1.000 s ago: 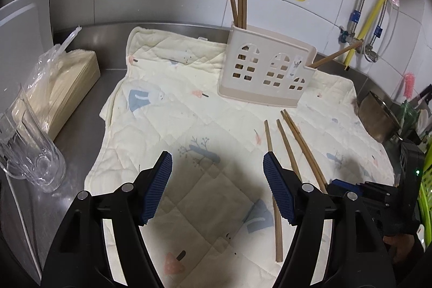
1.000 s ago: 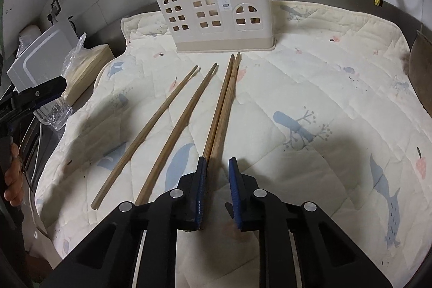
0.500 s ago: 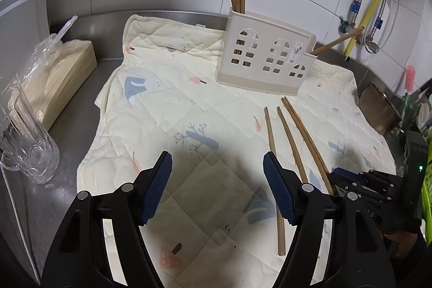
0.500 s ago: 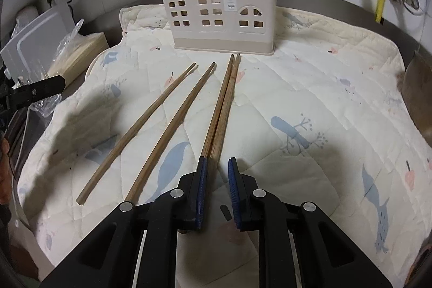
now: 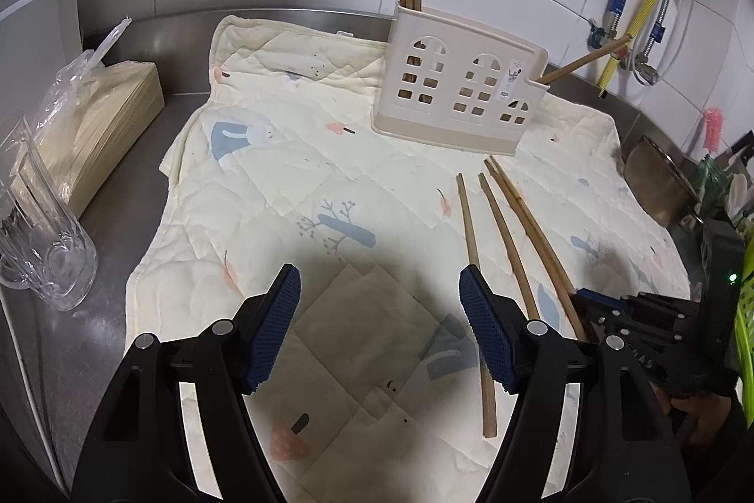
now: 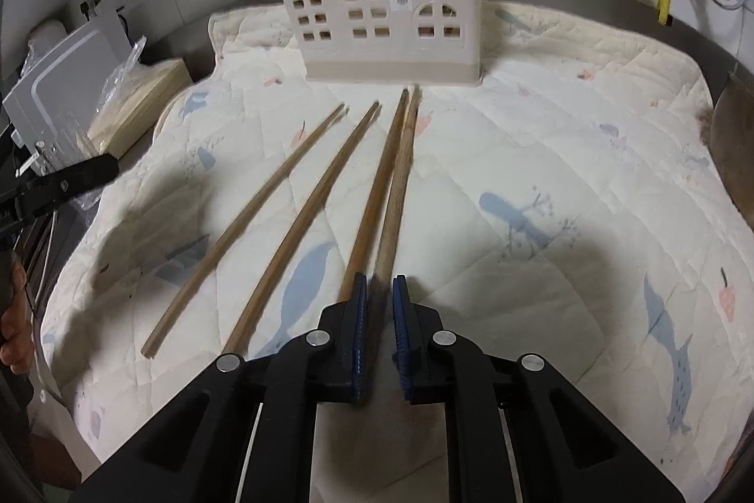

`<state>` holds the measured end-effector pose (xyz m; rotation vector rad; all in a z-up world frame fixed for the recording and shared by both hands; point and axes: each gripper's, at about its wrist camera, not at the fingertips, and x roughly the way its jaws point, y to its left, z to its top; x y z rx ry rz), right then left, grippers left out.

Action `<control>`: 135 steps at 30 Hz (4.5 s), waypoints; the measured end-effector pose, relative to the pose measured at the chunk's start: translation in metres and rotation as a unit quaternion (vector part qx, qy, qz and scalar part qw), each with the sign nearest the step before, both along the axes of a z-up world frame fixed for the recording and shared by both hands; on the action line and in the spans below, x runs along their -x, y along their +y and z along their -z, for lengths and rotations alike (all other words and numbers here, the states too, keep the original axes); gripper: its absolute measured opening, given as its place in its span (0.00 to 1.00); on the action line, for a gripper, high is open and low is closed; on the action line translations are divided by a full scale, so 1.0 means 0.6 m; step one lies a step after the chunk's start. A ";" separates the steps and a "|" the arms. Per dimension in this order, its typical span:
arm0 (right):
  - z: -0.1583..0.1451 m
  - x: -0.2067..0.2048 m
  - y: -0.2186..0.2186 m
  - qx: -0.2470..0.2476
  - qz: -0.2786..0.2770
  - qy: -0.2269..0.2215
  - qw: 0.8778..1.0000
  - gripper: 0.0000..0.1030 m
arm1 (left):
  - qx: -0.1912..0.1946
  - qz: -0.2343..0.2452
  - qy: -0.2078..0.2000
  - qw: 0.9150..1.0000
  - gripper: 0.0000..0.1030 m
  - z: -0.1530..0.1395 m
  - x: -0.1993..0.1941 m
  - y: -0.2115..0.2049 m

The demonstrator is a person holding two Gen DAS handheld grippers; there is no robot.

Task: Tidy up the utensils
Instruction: 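Lower both tools to the mat over the loose chopsticks, then close the left tool on a loose chopstick while the right tool grasps another, then raise the left tool's chopstick upright into the holder while the right tool inserts its own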

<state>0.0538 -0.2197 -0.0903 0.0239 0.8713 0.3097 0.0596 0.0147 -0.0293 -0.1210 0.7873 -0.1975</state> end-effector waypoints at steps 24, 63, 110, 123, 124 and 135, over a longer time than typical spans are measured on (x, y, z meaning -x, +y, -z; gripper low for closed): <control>-0.041 0.033 -0.035 0.007 0.023 -0.065 0.998 0.07 | -0.005 0.089 0.051 0.995 0.44 0.077 0.020 -0.102; -0.155 0.039 -0.060 -0.012 0.011 -0.144 0.990 0.07 | -0.033 0.102 0.030 0.994 0.06 0.034 0.015 -0.122; -0.434 -0.178 -0.047 0.028 -0.046 -0.196 0.979 0.07 | -0.017 0.094 -0.155 0.983 0.06 -0.369 -0.225 -0.074; -0.379 -0.227 -0.050 0.023 -0.037 -0.157 0.987 0.07 | -0.011 0.080 -0.084 0.993 0.06 -0.282 -0.298 -0.078; -0.376 -0.229 -0.050 0.023 -0.036 -0.155 0.987 0.07 | -0.008 0.081 -0.080 0.994 0.06 -0.277 -0.301 -0.078; -0.355 -0.242 -0.052 0.020 -0.033 -0.143 0.989 0.07 | -0.013 0.083 -0.065 0.994 0.06 -0.258 -0.308 -0.084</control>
